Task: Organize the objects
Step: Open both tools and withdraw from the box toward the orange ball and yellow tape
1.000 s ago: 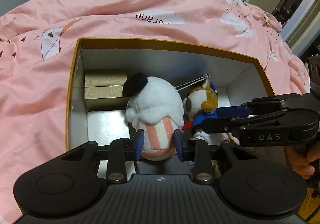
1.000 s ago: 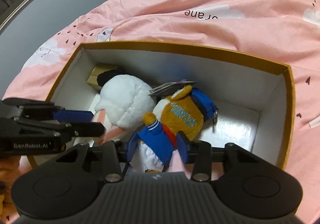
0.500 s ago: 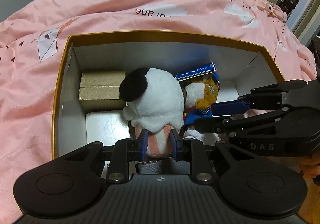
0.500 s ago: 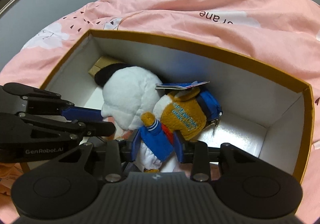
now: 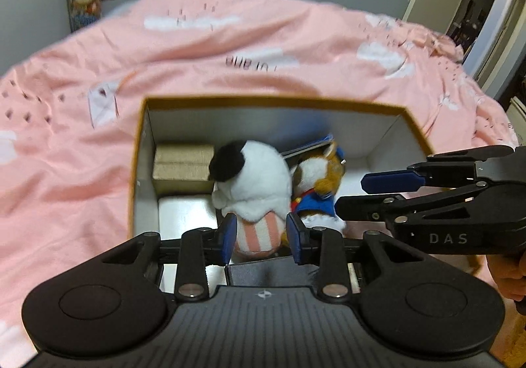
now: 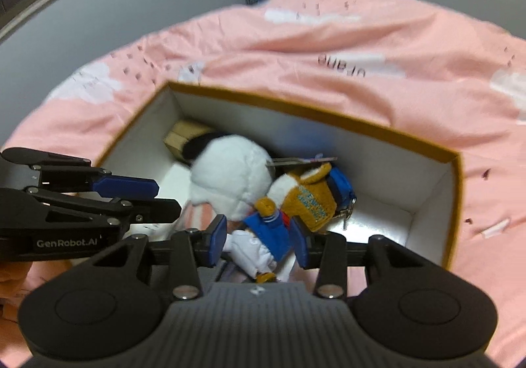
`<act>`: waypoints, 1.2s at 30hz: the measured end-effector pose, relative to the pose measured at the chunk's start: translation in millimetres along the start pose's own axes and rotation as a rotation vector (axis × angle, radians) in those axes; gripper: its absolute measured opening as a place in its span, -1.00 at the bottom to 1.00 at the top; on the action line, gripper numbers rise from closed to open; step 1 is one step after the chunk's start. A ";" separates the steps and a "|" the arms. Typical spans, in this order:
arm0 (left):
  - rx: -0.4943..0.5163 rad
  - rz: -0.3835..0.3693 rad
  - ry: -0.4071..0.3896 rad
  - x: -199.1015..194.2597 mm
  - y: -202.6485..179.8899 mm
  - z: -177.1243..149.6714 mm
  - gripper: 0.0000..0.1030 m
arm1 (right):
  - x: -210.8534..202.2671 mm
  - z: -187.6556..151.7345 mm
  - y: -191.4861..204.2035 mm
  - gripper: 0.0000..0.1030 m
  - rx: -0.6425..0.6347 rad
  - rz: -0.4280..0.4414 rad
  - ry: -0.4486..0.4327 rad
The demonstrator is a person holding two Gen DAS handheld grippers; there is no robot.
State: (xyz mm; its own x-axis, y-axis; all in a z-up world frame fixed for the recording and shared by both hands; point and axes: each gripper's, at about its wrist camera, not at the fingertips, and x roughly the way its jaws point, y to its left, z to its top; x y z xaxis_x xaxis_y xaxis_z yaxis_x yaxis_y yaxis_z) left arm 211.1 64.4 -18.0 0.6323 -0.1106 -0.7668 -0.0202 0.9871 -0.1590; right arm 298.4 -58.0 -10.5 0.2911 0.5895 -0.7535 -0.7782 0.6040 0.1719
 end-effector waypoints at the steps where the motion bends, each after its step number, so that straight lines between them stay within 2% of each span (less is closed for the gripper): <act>1: 0.009 -0.002 -0.022 -9.9 -3.3 -2.3 -0.28 | -9.9 -2.8 2.2 -0.14 0.004 -0.006 -0.021; 6: 0.027 -0.067 -0.081 -48.2 -20.4 -16.9 -0.28 | -62.0 -30.5 16.3 -0.14 0.023 -0.027 -0.121; 13: 0.030 -0.179 -0.054 -69.3 -37.2 -54.7 -0.28 | -112.2 -91.4 32.3 -0.13 0.108 -0.053 -0.148; 19: 0.037 -0.266 0.026 -69.0 -50.4 -89.9 -0.28 | -120.2 -150.9 34.8 -0.13 0.187 -0.143 -0.052; 25: 0.052 -0.308 0.188 -39.9 -64.2 -129.5 -0.28 | -112.4 -195.0 34.2 -0.14 0.262 -0.172 0.062; 29: 0.089 -0.354 0.254 -26.4 -73.2 -144.2 -0.28 | -105.6 -216.1 33.6 -0.14 0.291 -0.168 0.113; 36: 0.170 -0.313 0.306 -15.1 -86.3 -154.5 -0.28 | -86.5 -229.3 30.3 -0.10 0.312 -0.159 0.159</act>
State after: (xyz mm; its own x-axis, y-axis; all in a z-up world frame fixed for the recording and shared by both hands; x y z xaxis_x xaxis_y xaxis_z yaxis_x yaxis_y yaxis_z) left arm 83.7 -37.1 -88.8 0.3294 -0.4102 -0.8504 0.2788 0.9028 -0.3274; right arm 122.0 -213.6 -85.7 0.2855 0.3994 -0.8712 -0.5163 0.8300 0.2113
